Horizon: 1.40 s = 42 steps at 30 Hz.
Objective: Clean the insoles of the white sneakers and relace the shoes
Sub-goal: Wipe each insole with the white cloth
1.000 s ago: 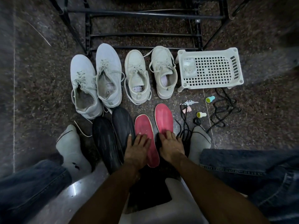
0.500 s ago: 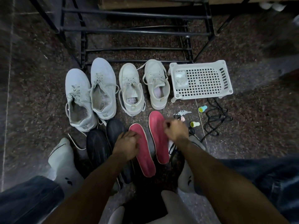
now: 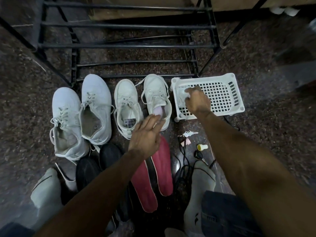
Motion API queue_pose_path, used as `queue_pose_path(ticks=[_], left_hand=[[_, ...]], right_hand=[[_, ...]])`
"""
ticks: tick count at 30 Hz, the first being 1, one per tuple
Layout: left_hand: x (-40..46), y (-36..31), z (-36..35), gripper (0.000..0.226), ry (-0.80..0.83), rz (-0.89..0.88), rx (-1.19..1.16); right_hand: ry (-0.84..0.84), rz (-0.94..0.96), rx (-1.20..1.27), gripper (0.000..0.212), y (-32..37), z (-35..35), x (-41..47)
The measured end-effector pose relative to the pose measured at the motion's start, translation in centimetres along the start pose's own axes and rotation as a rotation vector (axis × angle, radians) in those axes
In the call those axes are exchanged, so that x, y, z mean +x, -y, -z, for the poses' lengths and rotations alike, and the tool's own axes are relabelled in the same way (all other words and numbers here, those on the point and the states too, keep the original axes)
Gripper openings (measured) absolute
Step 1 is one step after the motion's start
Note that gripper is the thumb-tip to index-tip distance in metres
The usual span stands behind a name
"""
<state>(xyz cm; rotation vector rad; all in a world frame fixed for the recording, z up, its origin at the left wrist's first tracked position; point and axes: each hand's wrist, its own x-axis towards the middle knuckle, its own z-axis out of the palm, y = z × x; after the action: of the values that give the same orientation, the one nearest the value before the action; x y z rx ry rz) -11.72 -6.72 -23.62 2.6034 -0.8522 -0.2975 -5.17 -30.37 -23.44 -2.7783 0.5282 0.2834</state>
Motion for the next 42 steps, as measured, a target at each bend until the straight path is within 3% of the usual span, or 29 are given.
queue_pose_path(ticks=[4,8,12,15,20,25,27,31,35,40,42], left_hand=[[2.1,0.3,0.1,0.071,0.314,-0.007,0.183],[1.9,0.6,-0.4,0.075,0.363,-0.003,0.210],[1.7,0.5,-0.4,0.076,0.352,0.022,0.153],[1.2,0.3,-0.3,0.075,0.333,0.037,0.123],[-3.0,0.1,-1.0,0.069,0.144,0.158,-0.095],[-9.6,0.9,-3.0,0.040,0.108,0.411,-0.242],[-11.5,1.0,-3.3,0.030,0.105,0.508,-0.301],[-13.3,0.8,-3.5,0.031,0.116,0.625,-0.388],[-13.9,1.3,-3.4,0.027,0.137,0.663,-0.441],[-14.1,1.6,-2.6,0.028,0.149,0.773,-0.555],[-14.0,1.4,-2.2,0.024,0.120,0.820,-0.658]], right_hand=[[0.082,0.026,-0.186,0.035,0.4,-1.0,1.4],[0.042,0.013,-0.155,0.024,0.5,-1.0,1.9],[-0.083,-0.182,0.438,0.011,-0.2,-1.4,1.7],[-0.130,-0.301,0.952,0.028,-0.3,-1.5,-0.7],[-0.169,-0.410,1.208,0.027,1.0,-3.8,-8.4],[0.019,-0.588,1.200,0.030,1.9,-8.3,-16.2],[0.109,-0.569,1.144,0.029,2.1,-10.2,-18.6],[0.228,-0.366,0.851,0.025,2.8,-11.8,-20.8],[0.272,-0.390,0.529,0.017,3.5,-11.2,-20.7],[0.307,-0.562,0.582,0.016,4.1,-10.0,-19.5],[0.321,-0.594,0.768,0.013,4.7,-8.6,-19.6]])
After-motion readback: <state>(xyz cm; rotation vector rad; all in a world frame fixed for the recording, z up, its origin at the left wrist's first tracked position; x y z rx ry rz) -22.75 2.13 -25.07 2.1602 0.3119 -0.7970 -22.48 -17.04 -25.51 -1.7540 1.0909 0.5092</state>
